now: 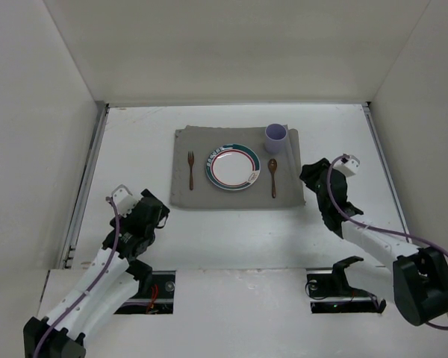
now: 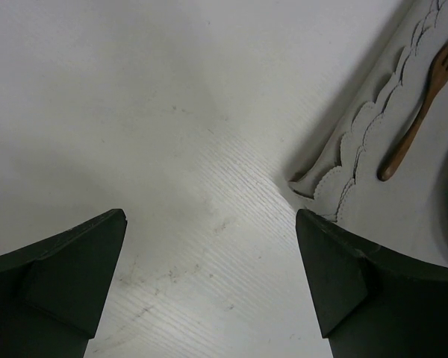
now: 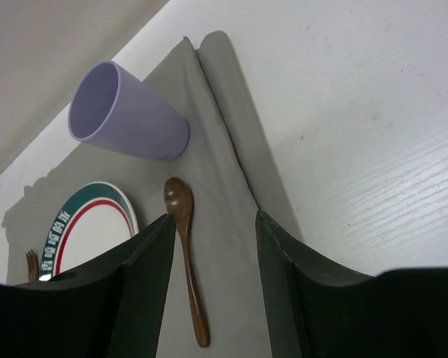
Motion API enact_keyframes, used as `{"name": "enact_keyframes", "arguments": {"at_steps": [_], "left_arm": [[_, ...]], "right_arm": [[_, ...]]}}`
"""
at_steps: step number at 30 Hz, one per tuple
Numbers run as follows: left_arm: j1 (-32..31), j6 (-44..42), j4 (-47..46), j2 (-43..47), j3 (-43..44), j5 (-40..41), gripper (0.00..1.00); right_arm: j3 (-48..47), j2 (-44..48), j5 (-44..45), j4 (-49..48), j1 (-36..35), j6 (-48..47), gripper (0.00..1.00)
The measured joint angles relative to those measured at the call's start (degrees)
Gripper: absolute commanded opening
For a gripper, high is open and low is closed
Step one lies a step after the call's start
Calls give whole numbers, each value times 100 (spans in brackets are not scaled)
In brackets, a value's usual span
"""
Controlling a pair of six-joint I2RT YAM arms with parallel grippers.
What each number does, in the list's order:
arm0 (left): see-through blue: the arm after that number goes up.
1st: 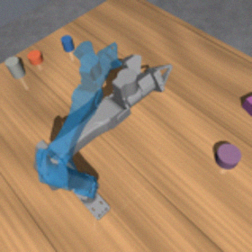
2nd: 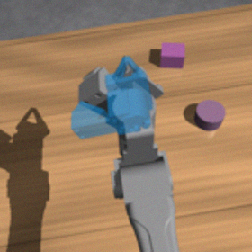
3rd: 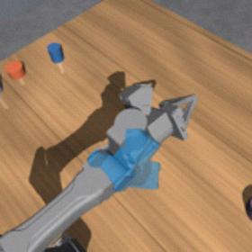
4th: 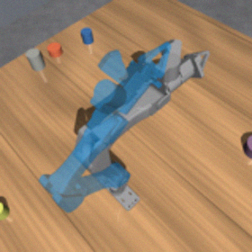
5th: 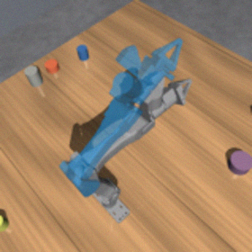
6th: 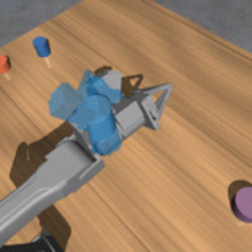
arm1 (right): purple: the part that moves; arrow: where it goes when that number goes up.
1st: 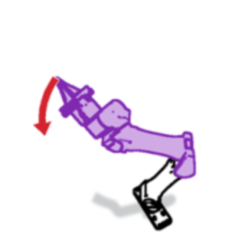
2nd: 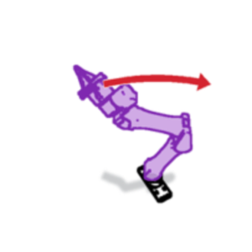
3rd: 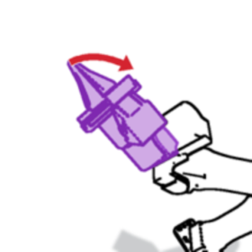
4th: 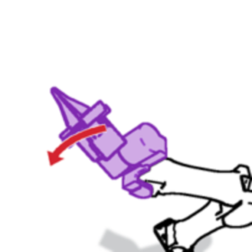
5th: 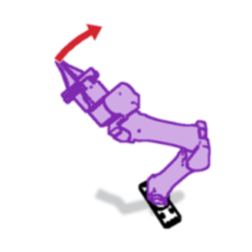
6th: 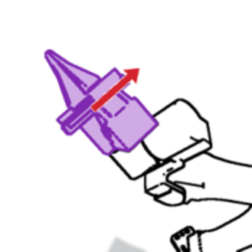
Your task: Set the dinner table for one person
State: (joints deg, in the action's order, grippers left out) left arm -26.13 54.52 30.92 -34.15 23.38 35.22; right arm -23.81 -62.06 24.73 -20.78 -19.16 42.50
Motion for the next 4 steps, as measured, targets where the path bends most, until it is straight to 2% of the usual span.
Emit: {"name": "enact_keyframes", "arguments": {"at_steps": [4], "left_arm": [[-9, -2, -79, -184, -17, -35, 100]], "right_arm": [[0, -55, -37, -35, 0, 0, 54]]}}
